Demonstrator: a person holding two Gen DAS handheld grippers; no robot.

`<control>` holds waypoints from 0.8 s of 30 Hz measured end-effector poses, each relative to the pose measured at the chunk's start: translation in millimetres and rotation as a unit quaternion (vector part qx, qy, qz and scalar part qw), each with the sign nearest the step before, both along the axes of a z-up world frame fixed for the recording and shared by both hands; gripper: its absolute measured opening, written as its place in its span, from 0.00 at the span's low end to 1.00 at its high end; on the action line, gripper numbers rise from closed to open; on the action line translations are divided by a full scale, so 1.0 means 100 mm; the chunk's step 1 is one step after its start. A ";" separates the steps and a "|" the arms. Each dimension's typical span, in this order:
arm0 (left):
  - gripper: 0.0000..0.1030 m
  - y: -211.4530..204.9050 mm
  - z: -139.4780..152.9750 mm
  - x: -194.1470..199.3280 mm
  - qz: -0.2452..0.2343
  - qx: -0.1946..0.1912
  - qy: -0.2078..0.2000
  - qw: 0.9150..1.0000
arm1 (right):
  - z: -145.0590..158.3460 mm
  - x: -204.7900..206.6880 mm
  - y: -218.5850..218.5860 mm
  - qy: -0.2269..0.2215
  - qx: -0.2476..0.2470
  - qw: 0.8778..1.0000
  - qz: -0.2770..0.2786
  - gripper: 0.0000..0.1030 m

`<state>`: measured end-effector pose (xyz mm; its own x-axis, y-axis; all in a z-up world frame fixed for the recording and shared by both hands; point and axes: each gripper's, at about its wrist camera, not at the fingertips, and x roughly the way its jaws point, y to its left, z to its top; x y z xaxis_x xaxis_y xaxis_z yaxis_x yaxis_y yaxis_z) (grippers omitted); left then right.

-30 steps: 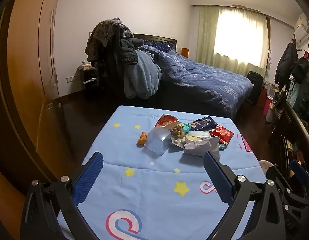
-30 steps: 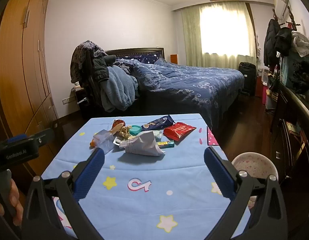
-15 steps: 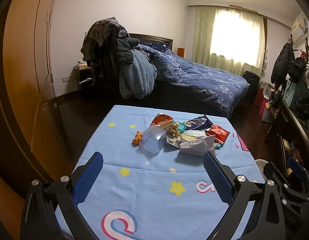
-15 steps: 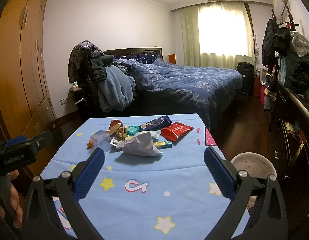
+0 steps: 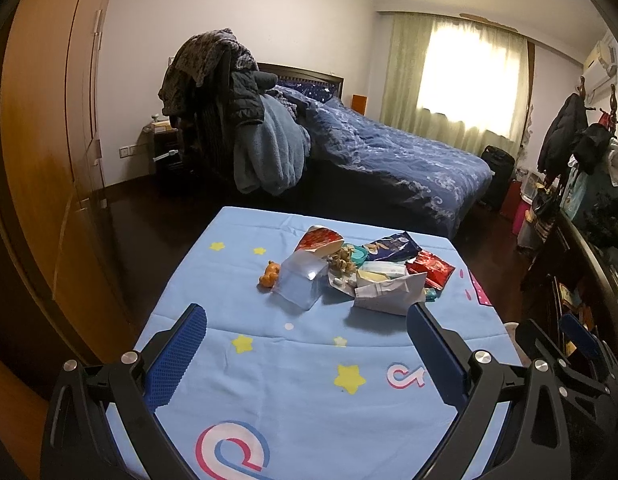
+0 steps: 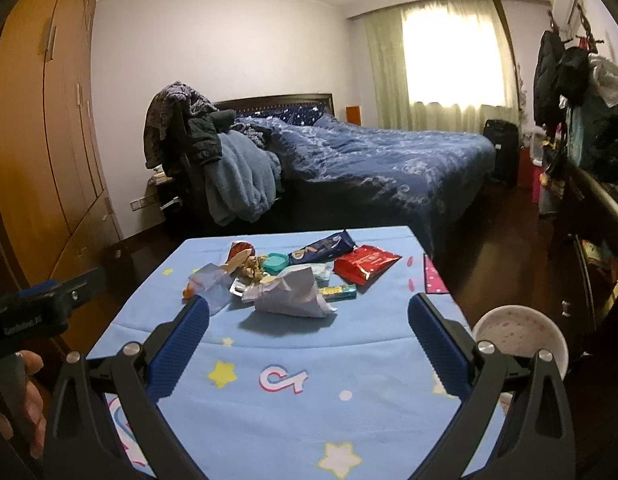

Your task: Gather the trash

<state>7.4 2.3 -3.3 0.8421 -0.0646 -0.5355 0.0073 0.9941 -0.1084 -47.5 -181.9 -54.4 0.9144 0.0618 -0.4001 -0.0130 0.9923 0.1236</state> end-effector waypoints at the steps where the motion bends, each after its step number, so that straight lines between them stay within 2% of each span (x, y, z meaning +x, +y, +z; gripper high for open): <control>1: 0.97 0.00 -0.01 0.00 0.000 -0.001 0.000 1.000 | -0.01 0.02 -0.02 0.003 0.009 1.000 0.006 0.97; 5: 0.97 -0.01 -0.04 0.04 -0.002 0.003 0.004 1.000 | -0.06 0.12 -0.03 0.021 0.033 0.999 0.031 0.97; 8: 0.97 -0.02 -0.07 0.07 -0.005 0.005 0.005 1.000 | -0.12 0.14 -0.06 0.012 0.051 0.998 0.033 0.97; 12: 0.97 -0.02 -0.07 0.07 -0.004 0.005 0.004 1.000 | -0.15 0.18 -0.02 0.023 0.021 0.999 0.023 0.97; 24: 0.97 -0.01 -0.11 0.14 0.004 -0.006 0.012 1.000 | -0.15 0.18 -0.01 0.022 -0.010 1.000 0.011 0.97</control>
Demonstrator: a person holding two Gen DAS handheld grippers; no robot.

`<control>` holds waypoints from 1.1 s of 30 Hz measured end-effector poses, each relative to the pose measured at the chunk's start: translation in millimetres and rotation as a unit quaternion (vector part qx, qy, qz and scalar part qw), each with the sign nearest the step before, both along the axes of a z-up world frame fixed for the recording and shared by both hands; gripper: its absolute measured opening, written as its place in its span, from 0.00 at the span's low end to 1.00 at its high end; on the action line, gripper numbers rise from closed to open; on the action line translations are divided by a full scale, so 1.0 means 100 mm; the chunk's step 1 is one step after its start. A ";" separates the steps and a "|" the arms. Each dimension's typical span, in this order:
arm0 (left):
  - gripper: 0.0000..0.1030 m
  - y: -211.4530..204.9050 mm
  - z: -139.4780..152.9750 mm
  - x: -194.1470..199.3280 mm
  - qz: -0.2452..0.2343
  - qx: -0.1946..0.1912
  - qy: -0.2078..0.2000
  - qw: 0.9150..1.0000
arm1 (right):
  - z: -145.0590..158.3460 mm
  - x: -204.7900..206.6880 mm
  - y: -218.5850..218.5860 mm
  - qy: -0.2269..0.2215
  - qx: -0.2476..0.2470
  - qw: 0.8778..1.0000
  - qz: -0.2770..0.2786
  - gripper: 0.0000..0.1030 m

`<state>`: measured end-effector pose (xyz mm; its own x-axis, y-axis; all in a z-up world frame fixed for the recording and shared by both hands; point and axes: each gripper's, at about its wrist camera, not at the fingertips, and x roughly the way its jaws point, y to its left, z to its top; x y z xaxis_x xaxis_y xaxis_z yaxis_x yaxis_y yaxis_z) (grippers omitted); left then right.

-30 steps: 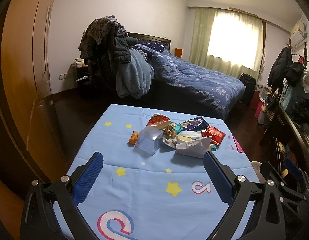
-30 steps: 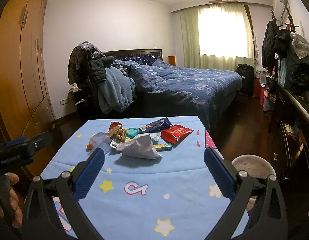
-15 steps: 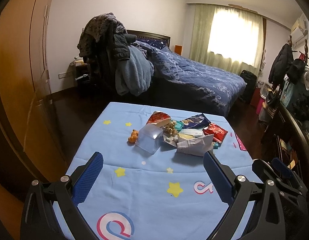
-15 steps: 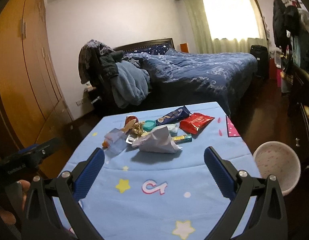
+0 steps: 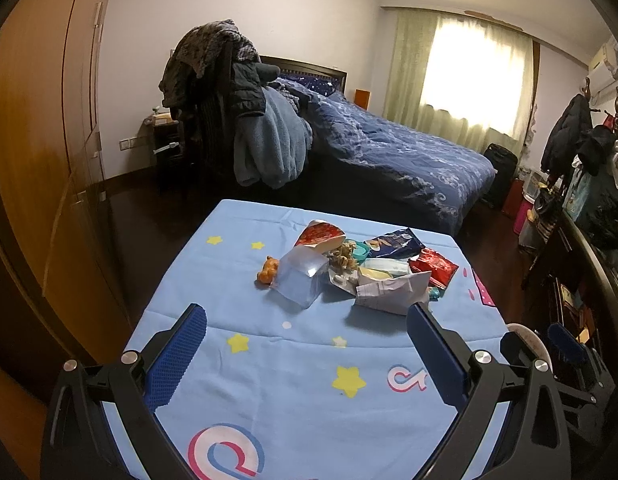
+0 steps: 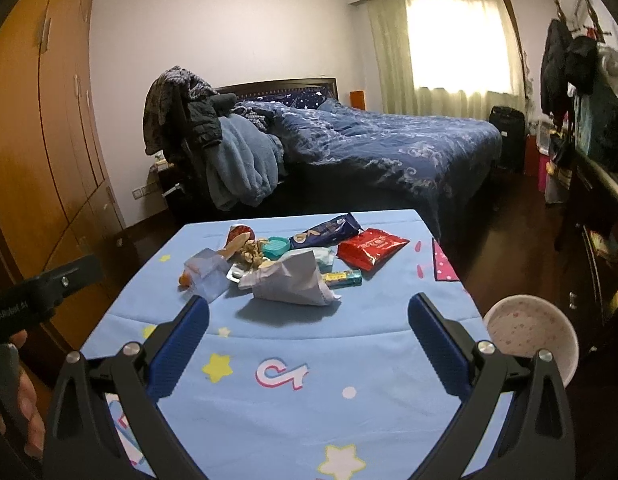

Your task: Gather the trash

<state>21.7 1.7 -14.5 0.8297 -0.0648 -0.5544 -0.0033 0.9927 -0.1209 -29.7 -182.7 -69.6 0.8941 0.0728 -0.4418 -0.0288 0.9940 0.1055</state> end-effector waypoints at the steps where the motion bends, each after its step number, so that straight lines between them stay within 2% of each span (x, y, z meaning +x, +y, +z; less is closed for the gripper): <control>1: 0.97 0.00 0.00 0.00 0.000 0.000 0.000 1.000 | 0.00 0.01 0.00 0.004 0.002 1.000 0.001 0.97; 13: 0.97 0.00 -0.13 0.13 -0.007 0.009 0.020 1.000 | -0.06 0.13 -0.03 0.027 0.010 1.000 0.012 0.97; 21: 0.97 0.01 -0.31 0.43 -0.015 0.030 0.042 0.999 | -0.10 0.40 -0.06 0.055 -0.018 0.998 0.019 0.97; 25: 0.97 0.01 -0.41 0.59 -0.022 0.029 0.058 0.998 | -0.15 0.58 -0.09 0.082 -0.007 0.996 0.038 0.97; 33: 0.97 0.01 -0.55 0.77 -0.022 0.031 0.077 0.996 | -0.27 0.70 -0.10 0.099 -0.017 0.994 0.034 0.97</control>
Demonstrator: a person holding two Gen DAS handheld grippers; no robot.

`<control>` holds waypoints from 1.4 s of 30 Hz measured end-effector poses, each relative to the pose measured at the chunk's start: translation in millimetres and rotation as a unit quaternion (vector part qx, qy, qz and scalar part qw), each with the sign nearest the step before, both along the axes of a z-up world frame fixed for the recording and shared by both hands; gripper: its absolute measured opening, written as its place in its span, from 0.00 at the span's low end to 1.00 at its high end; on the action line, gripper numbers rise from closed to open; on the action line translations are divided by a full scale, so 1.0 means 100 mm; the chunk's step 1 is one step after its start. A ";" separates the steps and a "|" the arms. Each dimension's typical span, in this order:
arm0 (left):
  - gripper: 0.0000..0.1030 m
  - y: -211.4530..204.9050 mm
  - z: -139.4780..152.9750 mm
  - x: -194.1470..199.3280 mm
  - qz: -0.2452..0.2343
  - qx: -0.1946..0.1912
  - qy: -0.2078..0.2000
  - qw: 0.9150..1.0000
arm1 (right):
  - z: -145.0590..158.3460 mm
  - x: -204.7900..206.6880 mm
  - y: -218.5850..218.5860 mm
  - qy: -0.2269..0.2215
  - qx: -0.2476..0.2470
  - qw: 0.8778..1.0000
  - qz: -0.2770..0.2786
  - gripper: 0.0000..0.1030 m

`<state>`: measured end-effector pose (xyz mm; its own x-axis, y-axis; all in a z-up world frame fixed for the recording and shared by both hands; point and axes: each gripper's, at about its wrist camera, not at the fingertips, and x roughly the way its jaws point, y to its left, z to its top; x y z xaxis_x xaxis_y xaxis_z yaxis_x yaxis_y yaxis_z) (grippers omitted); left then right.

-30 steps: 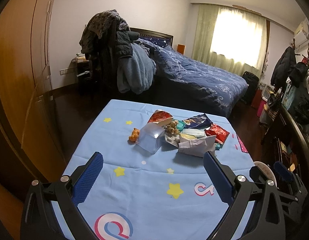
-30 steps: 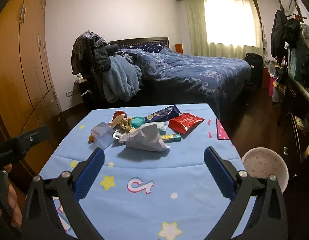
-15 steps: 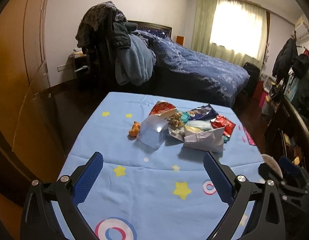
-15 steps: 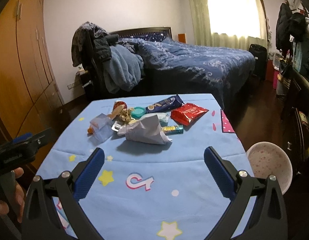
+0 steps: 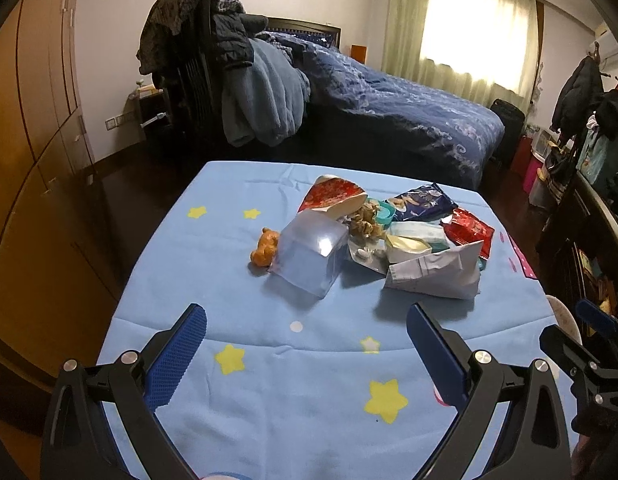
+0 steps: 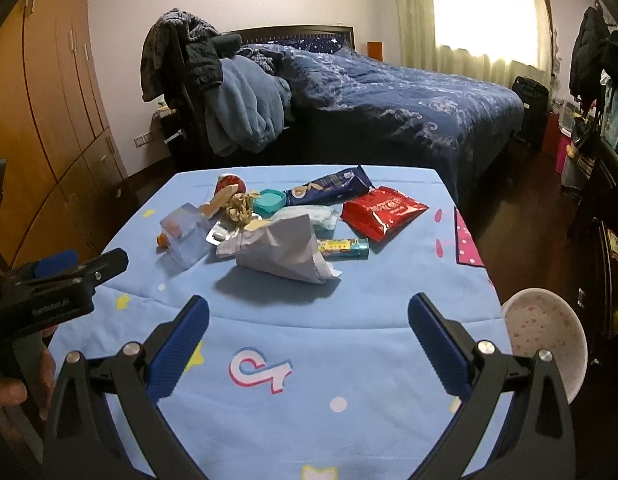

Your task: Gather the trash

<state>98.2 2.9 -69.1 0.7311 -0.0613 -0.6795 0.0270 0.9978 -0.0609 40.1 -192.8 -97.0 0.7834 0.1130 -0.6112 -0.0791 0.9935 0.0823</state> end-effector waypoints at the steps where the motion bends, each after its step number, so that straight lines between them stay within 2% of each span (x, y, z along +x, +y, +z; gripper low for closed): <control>1: 0.97 0.00 -0.01 0.00 0.001 0.000 0.001 1.000 | -0.01 -0.01 0.00 -0.002 -0.002 1.000 -0.003 0.97; 8: 0.97 0.00 0.04 -0.07 0.006 -0.002 -0.004 1.000 | 0.05 -0.13 -0.01 -0.020 0.003 1.000 -0.023 0.97; 17: 0.97 -0.06 0.38 -0.47 0.012 0.007 -0.062 0.998 | 0.22 -0.48 0.01 -0.069 -0.007 0.996 -0.049 0.97; 25: 0.97 -0.05 0.57 -0.64 0.016 -0.004 -0.089 0.996 | 0.38 -0.64 0.03 -0.097 -0.010 0.994 -0.058 0.97; 31: 0.97 -0.06 0.65 -0.73 0.019 -0.001 -0.103 0.994 | 0.41 -0.67 0.05 -0.100 -0.010 0.993 -0.057 0.97; 42: 0.97 -0.06 0.65 -0.75 0.018 -0.001 -0.105 0.994 | 0.42 -0.67 0.05 -0.102 -0.011 0.993 -0.057 0.97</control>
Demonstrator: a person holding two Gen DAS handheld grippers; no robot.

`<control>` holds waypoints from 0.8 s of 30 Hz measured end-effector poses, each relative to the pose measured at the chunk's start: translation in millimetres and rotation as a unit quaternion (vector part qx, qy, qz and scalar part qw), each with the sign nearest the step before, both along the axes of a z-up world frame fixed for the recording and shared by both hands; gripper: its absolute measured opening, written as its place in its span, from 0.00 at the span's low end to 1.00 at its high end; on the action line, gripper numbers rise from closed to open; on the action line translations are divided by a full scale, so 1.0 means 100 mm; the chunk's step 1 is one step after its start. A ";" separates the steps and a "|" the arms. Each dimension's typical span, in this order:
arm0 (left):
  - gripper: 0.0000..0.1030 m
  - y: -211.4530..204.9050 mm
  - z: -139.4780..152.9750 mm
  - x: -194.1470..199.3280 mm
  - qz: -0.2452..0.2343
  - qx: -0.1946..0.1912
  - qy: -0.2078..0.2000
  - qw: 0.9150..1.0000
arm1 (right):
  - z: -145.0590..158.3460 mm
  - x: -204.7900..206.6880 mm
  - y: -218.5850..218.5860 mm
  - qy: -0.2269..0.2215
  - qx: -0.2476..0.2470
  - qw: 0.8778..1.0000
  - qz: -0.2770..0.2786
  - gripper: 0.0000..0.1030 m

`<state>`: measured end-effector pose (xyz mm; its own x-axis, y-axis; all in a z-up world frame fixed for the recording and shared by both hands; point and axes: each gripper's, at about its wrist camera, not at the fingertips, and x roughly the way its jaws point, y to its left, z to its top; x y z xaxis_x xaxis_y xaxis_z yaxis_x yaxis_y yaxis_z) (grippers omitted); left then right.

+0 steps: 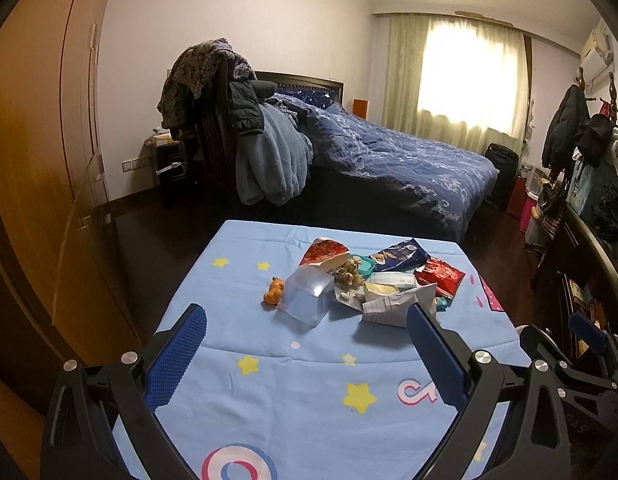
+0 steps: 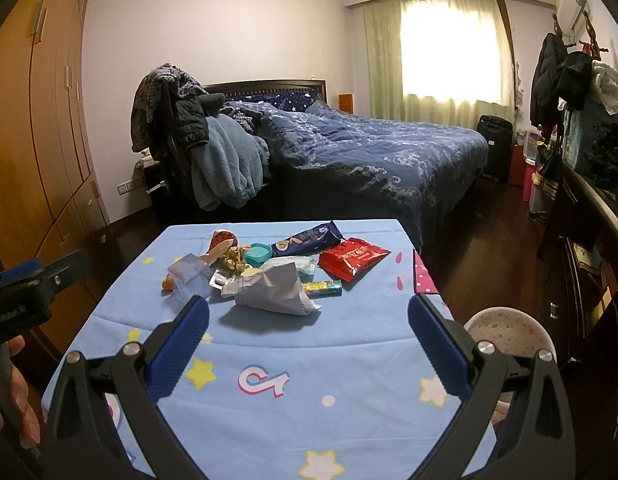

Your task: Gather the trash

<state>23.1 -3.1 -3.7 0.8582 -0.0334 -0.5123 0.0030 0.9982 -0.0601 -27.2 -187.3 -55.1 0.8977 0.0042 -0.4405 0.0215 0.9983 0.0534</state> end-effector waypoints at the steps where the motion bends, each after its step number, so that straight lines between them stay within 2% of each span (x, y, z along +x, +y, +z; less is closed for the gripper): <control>1: 0.97 0.00 0.00 0.00 0.000 0.000 0.000 1.000 | 0.00 0.00 0.00 0.000 0.000 1.000 0.000 0.97; 16: 0.97 -0.02 0.02 -0.02 -0.001 0.002 0.003 1.000 | 0.02 -0.01 0.05 0.002 -0.002 1.000 0.002 0.97; 24: 0.97 -0.02 -0.07 0.14 0.002 0.008 0.020 1.000 | -0.05 0.12 0.06 0.019 0.000 1.000 0.009 0.97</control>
<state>37.2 -5.4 -10.6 0.8366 -0.0227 -0.5473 -0.0022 0.9990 -0.0447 -15.4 -181.3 -59.7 0.8805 0.0191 -0.4737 0.0063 0.9986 0.0520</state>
